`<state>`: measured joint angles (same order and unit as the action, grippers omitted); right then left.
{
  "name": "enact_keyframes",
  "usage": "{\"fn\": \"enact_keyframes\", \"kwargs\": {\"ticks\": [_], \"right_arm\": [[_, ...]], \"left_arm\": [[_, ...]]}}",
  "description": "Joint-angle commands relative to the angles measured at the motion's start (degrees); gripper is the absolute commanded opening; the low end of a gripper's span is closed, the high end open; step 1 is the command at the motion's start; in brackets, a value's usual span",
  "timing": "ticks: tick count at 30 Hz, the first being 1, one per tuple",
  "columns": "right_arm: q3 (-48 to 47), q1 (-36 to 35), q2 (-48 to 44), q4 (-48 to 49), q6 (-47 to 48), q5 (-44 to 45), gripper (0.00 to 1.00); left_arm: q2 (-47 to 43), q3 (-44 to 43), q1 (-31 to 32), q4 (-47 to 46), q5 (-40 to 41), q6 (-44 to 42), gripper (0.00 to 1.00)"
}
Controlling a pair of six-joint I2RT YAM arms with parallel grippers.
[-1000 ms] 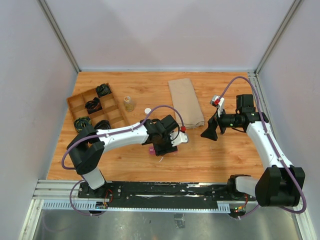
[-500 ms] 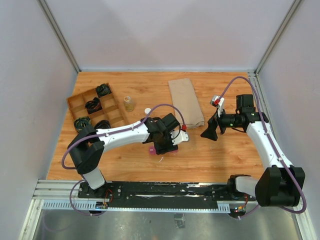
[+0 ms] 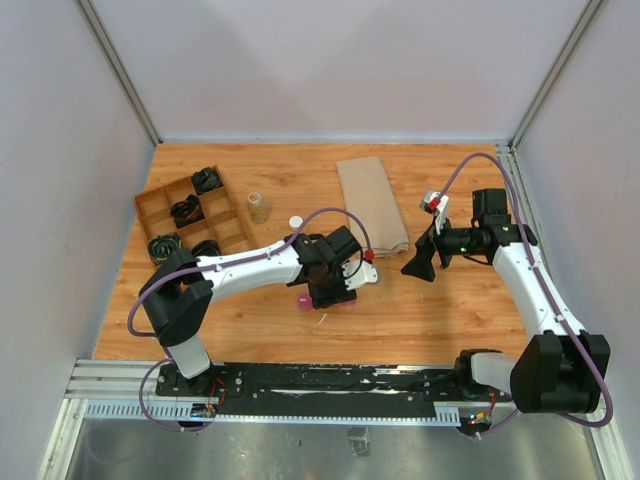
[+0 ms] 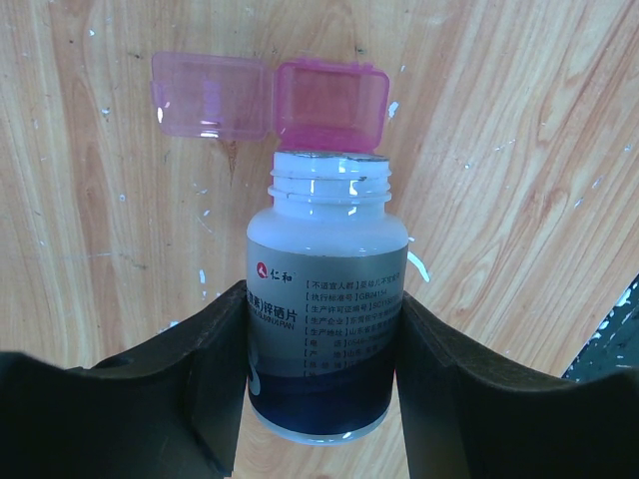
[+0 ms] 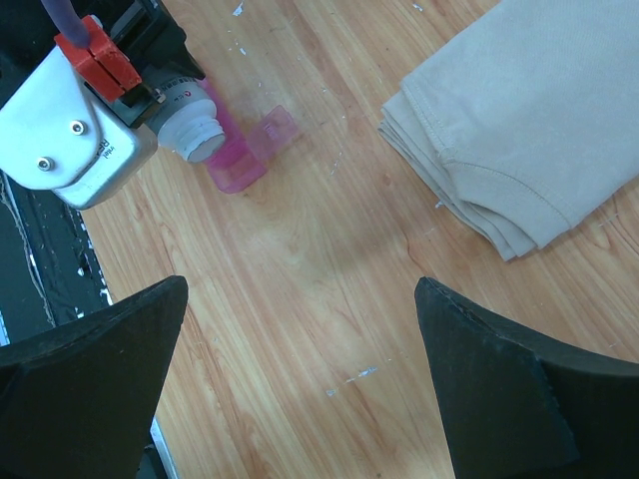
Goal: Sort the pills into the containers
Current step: Pour the pill into the pill container.
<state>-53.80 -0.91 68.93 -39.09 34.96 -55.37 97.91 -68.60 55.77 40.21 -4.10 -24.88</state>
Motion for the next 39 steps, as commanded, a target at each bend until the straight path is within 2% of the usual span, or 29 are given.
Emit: {"fn": "enact_keyframes", "kwargs": {"ticks": [1, 12, 39], "right_arm": [[-1.33, 1.17, 0.07, -1.33, 0.91, -1.31, 0.99], [-1.33, 1.21, 0.16, -1.45, 0.99, -1.27, 0.99], [-1.5, 1.61, 0.18, -1.86, 1.26, -1.67, 0.99]], "left_arm": [[0.44, -2.38, 0.81, 1.29, 0.23, -0.55, 0.0], [0.84, -3.92, 1.3, 2.4, 0.0, -0.46, 0.0], [0.44, -1.22, 1.52, 1.05, -1.06, -1.62, 0.0]]}}
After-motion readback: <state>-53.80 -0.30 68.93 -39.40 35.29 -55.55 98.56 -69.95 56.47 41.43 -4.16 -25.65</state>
